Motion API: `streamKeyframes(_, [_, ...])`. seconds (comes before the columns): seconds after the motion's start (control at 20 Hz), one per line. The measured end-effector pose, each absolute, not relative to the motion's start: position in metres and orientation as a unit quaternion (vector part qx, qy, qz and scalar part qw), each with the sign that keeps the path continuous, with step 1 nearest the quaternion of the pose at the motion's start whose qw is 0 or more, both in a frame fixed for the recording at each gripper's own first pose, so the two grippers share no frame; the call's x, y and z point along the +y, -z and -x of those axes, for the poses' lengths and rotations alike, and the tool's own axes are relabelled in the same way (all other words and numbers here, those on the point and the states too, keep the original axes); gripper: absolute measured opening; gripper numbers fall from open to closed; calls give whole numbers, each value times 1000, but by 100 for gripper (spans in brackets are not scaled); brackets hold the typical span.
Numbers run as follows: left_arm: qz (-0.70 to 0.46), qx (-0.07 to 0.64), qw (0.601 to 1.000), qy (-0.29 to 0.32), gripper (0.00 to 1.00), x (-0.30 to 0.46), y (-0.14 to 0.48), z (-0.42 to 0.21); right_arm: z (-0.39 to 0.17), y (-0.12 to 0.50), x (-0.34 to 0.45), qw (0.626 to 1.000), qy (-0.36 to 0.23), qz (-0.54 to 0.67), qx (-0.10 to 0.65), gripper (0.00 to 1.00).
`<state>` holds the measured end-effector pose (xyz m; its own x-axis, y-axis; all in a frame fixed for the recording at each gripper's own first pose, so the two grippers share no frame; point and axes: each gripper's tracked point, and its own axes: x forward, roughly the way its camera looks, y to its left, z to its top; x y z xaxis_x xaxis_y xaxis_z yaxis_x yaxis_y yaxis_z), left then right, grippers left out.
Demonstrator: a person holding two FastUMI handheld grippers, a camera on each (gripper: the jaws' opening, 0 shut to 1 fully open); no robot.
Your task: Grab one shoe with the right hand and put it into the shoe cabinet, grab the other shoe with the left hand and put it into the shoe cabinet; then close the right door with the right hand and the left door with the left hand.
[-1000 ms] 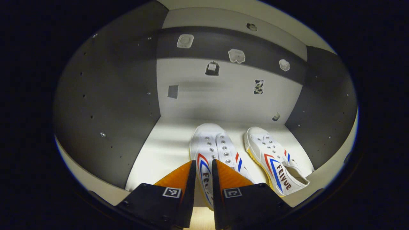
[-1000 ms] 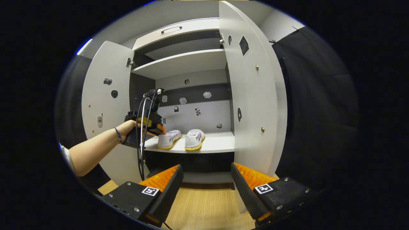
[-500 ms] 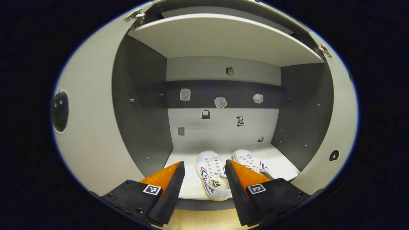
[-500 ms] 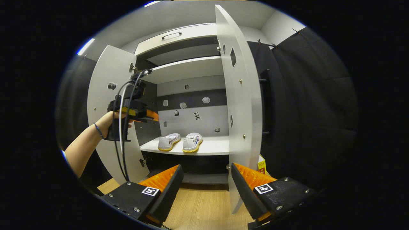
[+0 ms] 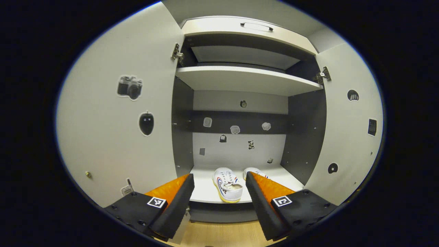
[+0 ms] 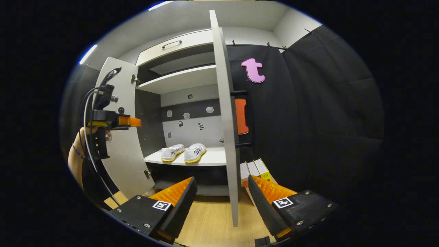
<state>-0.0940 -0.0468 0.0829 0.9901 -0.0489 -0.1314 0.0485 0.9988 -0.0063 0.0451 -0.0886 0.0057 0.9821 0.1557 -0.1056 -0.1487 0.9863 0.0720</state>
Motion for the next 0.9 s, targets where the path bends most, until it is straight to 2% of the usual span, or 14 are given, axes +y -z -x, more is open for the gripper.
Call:
streamKeyframes(0.45, [-11,34,998,-44,96,9,-91,190,-64,0,-184,998,-22,-17,62,93])
streamKeyframes(0.9, [-19,14,993,-117,96,69,-87,262,-109,12,-186,999,-29,8,45,92])
